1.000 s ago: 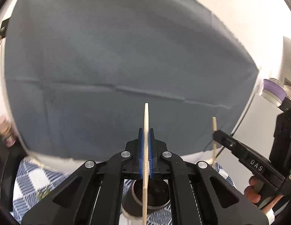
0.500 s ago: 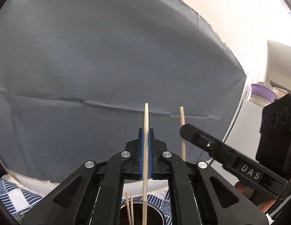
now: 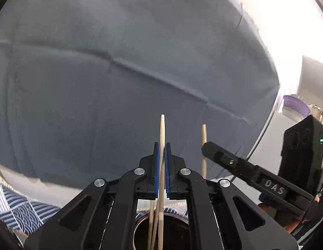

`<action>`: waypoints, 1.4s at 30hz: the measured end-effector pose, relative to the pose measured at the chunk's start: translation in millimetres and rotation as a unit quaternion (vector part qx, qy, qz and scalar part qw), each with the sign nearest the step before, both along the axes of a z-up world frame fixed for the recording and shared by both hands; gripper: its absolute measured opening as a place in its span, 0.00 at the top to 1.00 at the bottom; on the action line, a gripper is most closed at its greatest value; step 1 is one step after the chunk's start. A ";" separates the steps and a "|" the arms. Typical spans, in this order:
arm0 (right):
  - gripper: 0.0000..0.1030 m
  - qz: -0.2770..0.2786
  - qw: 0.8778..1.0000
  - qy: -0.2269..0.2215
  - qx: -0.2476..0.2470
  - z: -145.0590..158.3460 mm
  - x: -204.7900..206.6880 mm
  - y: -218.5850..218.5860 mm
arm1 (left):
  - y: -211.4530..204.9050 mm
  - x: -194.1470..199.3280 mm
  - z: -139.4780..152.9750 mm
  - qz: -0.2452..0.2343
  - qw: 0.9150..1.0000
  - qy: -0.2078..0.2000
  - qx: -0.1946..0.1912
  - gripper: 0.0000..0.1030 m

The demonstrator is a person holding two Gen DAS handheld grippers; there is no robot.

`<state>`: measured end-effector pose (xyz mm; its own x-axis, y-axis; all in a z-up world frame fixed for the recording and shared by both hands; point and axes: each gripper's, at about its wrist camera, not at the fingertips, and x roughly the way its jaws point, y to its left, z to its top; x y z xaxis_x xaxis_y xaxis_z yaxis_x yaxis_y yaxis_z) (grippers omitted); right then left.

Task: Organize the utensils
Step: 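Raise the left tool's stick over the black cup while the right tool carries its stick, then open the right tool over the black cup while the left tool releases its stick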

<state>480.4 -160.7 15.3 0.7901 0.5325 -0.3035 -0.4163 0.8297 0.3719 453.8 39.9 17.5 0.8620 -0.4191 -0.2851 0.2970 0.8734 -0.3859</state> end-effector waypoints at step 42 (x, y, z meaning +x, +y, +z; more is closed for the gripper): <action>0.12 -0.084 0.988 0.091 -0.089 8.2 -75.0 -41.9 | 67.3 -100.6 -28.6 0.036 0.986 0.115 0.112 0.06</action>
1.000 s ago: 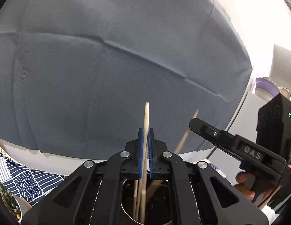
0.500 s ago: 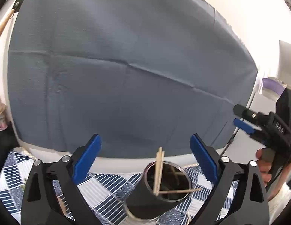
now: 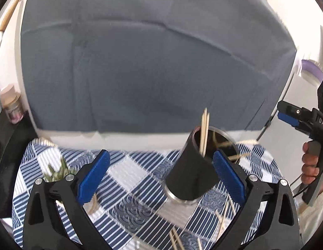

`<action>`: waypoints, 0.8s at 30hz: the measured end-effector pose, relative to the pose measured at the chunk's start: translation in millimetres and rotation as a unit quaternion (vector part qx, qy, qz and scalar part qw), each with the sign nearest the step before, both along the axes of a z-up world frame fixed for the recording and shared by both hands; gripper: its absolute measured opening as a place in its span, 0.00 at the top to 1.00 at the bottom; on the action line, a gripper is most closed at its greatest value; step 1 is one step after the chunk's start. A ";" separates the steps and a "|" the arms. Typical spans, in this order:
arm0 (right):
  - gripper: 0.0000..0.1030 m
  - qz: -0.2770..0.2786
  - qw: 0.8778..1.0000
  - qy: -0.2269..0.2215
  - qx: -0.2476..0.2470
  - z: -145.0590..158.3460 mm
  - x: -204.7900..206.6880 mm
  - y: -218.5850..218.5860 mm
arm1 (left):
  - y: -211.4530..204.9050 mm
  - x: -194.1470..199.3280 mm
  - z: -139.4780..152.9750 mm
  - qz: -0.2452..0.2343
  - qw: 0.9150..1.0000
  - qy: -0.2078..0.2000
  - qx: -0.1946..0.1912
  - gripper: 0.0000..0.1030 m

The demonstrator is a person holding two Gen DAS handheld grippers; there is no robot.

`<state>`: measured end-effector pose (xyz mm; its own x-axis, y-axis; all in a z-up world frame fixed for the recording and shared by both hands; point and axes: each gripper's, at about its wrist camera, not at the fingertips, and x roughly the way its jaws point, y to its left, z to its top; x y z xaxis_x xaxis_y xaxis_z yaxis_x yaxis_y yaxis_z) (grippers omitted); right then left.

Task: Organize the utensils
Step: 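Open the right tool over the black cup while the left tool releases its stick, then lower the left tool to the remaining sticks while the right tool grips one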

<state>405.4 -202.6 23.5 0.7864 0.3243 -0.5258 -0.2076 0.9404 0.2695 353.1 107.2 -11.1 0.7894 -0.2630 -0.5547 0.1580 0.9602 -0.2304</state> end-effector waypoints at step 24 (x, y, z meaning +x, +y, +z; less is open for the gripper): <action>0.12 -0.004 0.968 0.233 -0.088 -182.0 -48.5 0.0 | -29.6 -80.0 -142.8 -0.072 0.972 0.221 0.038 0.06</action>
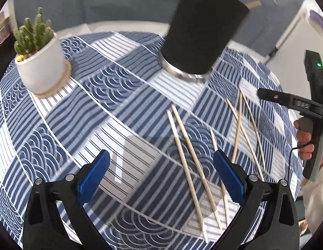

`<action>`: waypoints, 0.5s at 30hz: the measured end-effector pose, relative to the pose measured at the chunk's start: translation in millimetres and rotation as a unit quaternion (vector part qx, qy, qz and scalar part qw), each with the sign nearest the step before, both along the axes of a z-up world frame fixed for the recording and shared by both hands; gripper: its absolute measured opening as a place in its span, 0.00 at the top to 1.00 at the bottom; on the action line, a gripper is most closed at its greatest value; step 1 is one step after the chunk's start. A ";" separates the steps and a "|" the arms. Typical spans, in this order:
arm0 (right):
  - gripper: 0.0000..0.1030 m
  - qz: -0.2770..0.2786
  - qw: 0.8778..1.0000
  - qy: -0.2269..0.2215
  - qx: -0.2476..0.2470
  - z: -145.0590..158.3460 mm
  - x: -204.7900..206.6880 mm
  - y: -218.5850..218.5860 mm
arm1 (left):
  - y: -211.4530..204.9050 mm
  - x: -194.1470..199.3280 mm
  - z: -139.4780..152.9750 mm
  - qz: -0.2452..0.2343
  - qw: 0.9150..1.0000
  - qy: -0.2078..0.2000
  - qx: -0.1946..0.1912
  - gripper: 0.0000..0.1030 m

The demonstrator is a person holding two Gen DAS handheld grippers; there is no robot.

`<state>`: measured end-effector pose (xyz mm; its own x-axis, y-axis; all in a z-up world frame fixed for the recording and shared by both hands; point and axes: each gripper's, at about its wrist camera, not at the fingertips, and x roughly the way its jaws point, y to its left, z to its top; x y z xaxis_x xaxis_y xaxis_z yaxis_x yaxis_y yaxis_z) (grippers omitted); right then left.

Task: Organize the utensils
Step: 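Lower the left tool to the remaining sticks while the right tool grips one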

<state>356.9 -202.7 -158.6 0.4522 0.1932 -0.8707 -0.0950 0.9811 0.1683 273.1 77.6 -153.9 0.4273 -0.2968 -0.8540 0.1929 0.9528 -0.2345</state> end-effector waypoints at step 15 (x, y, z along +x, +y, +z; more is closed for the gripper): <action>0.12 -0.007 0.996 0.061 -0.057 -38.6 -16.6 -0.8 | -9.5 -4.3 -16.4 -0.008 0.997 0.017 0.069 0.06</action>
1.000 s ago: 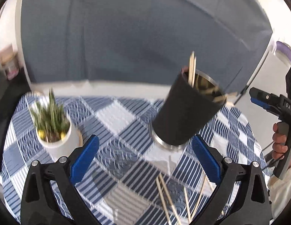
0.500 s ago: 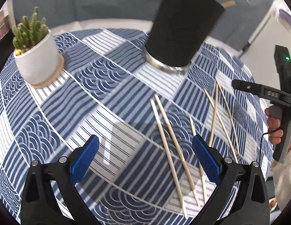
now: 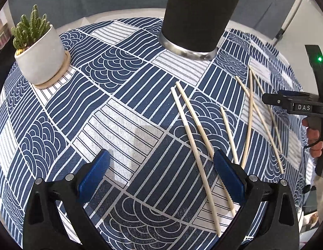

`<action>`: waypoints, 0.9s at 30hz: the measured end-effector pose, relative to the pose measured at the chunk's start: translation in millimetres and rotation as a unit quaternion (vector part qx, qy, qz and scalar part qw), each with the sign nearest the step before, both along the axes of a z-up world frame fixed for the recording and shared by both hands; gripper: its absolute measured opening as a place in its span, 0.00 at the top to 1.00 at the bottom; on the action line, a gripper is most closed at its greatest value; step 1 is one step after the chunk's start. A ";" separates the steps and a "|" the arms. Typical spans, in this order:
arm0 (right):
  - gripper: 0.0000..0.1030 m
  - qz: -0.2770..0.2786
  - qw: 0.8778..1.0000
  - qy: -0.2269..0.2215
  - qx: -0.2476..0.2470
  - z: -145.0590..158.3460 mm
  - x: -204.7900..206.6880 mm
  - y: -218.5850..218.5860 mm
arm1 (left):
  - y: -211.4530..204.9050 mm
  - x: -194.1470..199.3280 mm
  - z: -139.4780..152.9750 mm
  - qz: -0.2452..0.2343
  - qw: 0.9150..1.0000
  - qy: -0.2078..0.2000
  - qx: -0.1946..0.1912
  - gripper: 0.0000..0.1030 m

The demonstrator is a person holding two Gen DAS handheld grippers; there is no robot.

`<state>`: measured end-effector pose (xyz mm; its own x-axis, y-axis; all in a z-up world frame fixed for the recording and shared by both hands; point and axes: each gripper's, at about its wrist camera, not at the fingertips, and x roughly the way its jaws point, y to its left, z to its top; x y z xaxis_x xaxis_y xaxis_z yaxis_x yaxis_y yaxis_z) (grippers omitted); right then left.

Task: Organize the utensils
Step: 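Lower the left tool to the remaining sticks while the right tool grips one, then lift both tools' sticks up over the black cup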

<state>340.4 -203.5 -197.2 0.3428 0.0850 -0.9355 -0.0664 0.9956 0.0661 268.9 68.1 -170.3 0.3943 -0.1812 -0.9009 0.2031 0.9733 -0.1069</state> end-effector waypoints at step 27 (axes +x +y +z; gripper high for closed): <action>0.96 -0.087 0.996 0.033 0.013 7.0 16.5 -53.2 | 59.8 6.0 8.5 0.128 0.991 0.019 0.010 0.95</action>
